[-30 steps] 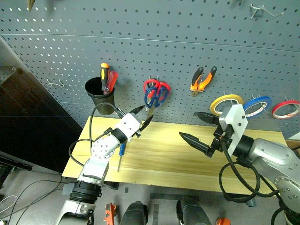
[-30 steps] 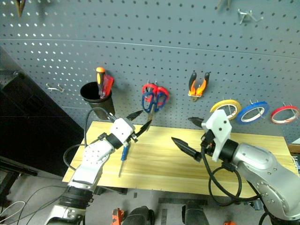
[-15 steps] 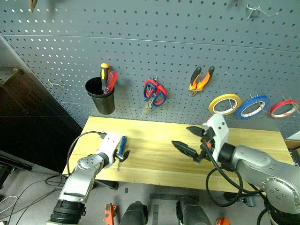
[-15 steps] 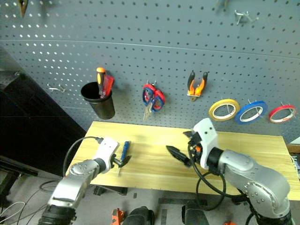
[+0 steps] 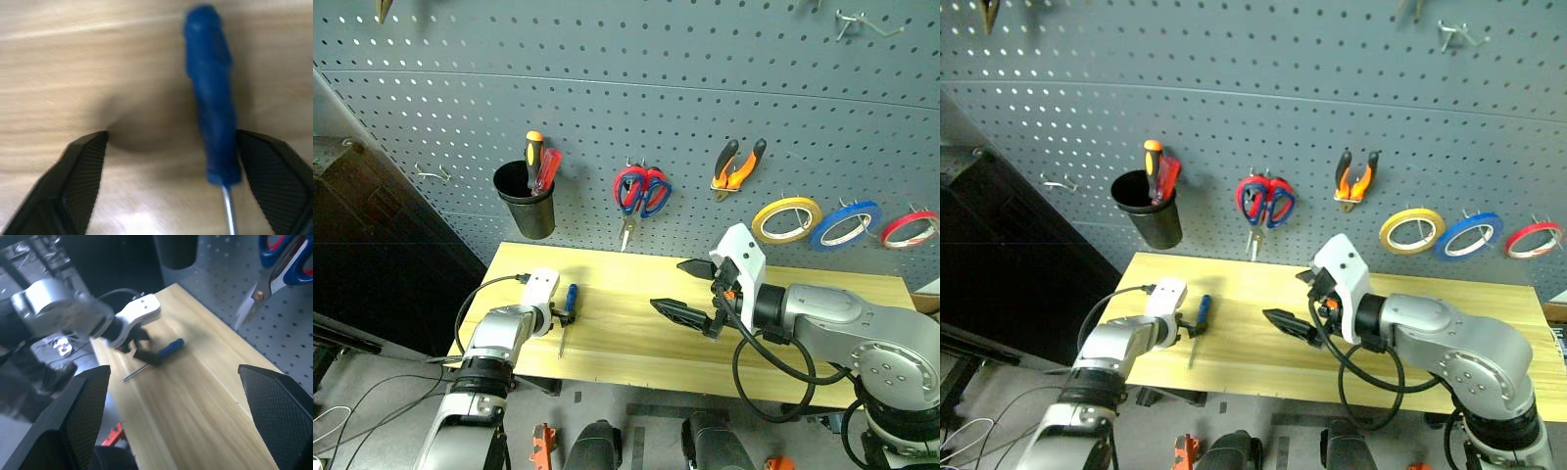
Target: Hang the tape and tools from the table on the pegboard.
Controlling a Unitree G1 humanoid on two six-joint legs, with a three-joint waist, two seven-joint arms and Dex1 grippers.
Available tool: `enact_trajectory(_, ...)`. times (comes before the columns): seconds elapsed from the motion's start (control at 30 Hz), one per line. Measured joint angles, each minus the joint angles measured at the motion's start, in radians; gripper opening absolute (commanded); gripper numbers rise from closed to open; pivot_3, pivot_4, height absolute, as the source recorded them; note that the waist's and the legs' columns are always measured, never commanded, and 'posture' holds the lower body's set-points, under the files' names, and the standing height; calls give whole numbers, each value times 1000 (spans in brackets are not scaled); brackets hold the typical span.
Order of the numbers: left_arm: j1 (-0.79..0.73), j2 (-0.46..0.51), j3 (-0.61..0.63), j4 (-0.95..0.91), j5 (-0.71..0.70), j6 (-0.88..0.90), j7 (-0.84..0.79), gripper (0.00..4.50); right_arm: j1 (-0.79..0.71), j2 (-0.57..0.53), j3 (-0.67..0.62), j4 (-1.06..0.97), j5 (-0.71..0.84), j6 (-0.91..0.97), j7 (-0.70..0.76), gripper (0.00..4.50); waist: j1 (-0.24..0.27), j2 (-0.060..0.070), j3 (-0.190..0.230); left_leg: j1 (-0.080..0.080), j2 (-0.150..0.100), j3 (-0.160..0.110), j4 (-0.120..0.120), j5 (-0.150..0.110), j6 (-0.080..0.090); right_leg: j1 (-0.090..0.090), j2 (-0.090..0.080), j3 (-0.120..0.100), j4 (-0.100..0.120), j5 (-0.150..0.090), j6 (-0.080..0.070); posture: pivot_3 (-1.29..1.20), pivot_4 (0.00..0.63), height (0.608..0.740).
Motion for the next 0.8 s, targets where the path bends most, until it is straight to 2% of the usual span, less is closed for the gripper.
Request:
enact_trajectory(0.33,69,-4,24,-68,-10,-18,5,433,-1,-35,25,0,5,-1,32,4500,1,0,-4,0,0,0,0,0,0,0,-1,0,0,0,0,-50,171,740)
enact_trajectory(0.53,196,38,19,-174,-5,-97,-7,435,-2,-52,33,-1,-55,-59,52,4500,-1,-2,-8,0,0,0,0,0,-1,-1,-2,0,0,0,0,-37,159,740)
enact_trajectory(0.67,367,109,14,-356,21,-335,-44,435,19,-61,50,-11,-161,-215,99,4500,2,-4,-10,-2,0,0,-2,1,-2,-3,-2,0,-1,0,0,-17,154,740)
enact_trajectory(0.8,456,118,47,-514,-15,-530,-102,435,42,-78,54,-13,-212,-322,165,4500,18,-4,-13,-3,0,0,-1,1,-2,-2,-3,-1,-2,0,0,22,142,740)
